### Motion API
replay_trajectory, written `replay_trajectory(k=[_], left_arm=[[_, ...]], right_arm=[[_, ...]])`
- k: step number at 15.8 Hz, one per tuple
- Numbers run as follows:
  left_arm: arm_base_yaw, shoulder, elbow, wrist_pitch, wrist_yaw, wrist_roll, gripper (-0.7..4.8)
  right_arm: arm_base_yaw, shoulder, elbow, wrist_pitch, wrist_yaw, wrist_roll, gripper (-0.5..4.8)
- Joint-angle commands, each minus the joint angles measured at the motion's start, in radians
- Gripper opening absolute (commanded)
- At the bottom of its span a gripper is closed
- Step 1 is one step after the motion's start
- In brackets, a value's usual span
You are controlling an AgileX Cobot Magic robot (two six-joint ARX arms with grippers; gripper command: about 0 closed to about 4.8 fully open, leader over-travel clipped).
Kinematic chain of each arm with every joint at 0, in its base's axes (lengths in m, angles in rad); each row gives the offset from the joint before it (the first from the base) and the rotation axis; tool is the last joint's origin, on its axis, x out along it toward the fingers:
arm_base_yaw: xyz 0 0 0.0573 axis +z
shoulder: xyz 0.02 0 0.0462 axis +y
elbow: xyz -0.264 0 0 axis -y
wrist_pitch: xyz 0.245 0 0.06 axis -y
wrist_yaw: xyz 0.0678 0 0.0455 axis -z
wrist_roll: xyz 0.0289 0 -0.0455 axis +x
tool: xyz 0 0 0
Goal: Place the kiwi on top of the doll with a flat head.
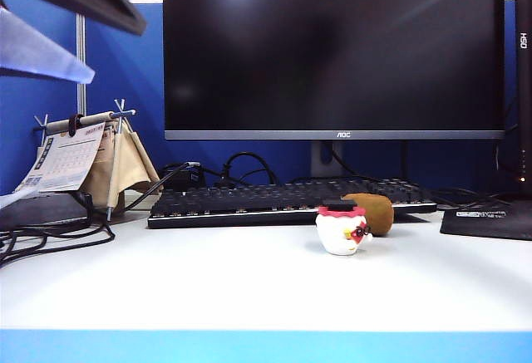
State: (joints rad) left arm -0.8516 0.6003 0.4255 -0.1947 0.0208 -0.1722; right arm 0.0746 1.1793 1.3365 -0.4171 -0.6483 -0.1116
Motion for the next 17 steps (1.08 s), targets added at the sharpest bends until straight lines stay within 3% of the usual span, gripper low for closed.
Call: replay_trajectory(k=[1, 2, 3, 4, 10, 17], left_arm=[[0.000, 0.000, 0.006, 0.016, 0.063, 0.008, 4.40], [0.000, 0.000, 0.006, 0.016, 0.073, 0.008, 4.40], [0.000, 0.000, 0.006, 0.016, 0.074, 0.008, 4.40], [0.000, -0.001, 0.006, 0.010, 0.074, 0.008, 4.40], [-0.001, 0.001, 0.005, -0.048, 0.071, 0.008, 4.40], [-0.002, 0.001, 0.005, -0.112, 0.070, 0.008, 4.40]], right_arm=[[-0.037, 0.299, 0.357, -0.480, -0.124, -0.269, 2.58], [-0.024, 0.394, 0.430, -0.536, 0.027, -0.352, 2.72], [-0.018, 0.457, 0.431, -0.517, 0.069, -0.375, 3.12], [0.006, 0.512, 0.431, -0.518, 0.075, -0.396, 3.39], [0.066, 0.728, 0.431, -0.513, 0.087, -0.447, 3.69], [0.103, 0.923, 0.431, -0.452, 0.141, -0.500, 3.69]])
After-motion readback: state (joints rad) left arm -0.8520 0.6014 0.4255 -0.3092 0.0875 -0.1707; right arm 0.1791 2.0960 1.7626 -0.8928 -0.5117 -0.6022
